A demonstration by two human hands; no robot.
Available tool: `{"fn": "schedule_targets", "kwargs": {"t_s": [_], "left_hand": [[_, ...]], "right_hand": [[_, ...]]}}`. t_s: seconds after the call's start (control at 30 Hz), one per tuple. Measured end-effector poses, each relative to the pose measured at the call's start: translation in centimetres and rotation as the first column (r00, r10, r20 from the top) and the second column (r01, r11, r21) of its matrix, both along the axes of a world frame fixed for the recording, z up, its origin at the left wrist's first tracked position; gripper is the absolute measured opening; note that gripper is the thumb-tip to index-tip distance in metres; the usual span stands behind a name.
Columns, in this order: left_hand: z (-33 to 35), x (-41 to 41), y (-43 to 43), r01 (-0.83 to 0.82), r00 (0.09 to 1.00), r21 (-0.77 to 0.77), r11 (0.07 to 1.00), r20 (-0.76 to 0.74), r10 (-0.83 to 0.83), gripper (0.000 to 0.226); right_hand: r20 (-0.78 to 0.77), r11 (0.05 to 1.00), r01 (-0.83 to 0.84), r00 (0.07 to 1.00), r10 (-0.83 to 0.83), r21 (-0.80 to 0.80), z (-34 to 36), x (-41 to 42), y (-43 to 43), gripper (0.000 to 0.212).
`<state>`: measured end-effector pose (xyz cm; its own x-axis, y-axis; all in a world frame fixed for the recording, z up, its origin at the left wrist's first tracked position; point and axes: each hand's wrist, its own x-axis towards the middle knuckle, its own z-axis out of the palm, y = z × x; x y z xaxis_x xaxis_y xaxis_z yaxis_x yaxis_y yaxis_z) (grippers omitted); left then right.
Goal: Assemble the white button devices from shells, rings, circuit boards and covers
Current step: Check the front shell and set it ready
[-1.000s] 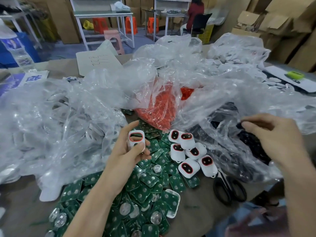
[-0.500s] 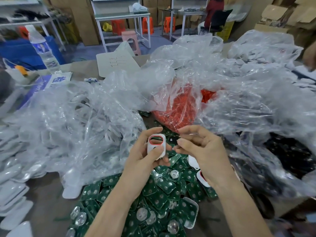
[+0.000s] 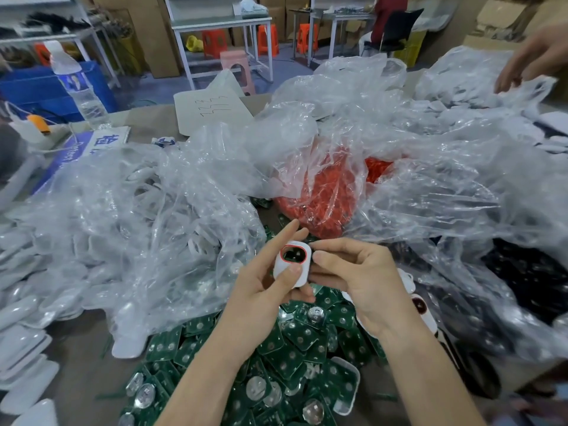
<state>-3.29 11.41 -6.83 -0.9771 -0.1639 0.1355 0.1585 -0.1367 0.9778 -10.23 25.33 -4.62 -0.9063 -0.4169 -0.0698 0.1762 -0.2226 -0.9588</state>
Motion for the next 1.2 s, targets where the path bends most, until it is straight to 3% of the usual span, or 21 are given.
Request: {"fn": "schedule_targets", "kwargs": {"t_s": [0.1,0.2,0.4,0.67,0.8,0.93,1.1,1.2], "left_hand": [[0.0,0.1,0.1,-0.025,1.0,-0.039,0.999,0.009,0.026,0.049],[-0.2,0.0,0.0,-0.049,0.999,-0.119,0.992,0.0,0.049,0.052],[-0.5,-0.1,0.0,-0.06,0.998,-0.248,0.967,0.01,0.065,0.059],[-0.7,-0.3,-0.2,-0.057,0.997,-0.443,0.895,0.018,0.073,0.07],[-0.6,-0.2,0.0,-0.045,0.999,-0.432,0.901,-0.002,0.049,0.074],[-0.6,-0.2,0.0,-0.064,0.997,-0.376,0.924,0.006,0.072,0.066],[-0.3,0.0,0.1,-0.044,0.997,-0.273,0.961,0.042,0.058,0.058],[0.0,0.1,0.0,-0.003,0.998,-0.176,0.984,0.055,0.013,0.055]], "right_hand": [[0.072,0.994,-0.08,0.994,0.086,-0.077,-0.3,0.2,-0.2,0.013],[0.105,0.988,-0.098,0.988,0.11,-0.117,-0.5,0.4,-0.4,0.024],[0.03,1.0,-0.006,1.0,0.006,0.029,-1.1,0.5,-0.6,0.027],[0.04,1.0,-0.012,0.999,0.011,0.012,-0.8,0.5,-1.0,0.012],[-0.026,0.997,0.004,1.0,-0.002,0.073,-0.8,0.6,-1.2,0.009],[0.0,0.998,-0.06,0.998,0.06,-0.017,-0.8,0.5,-1.0,0.014],[-0.157,0.997,-0.054,0.986,0.061,0.051,-0.8,0.2,-0.6,0.02],[-0.119,0.995,-0.095,0.988,0.093,-0.01,-0.6,0.2,-0.4,0.02]]}}
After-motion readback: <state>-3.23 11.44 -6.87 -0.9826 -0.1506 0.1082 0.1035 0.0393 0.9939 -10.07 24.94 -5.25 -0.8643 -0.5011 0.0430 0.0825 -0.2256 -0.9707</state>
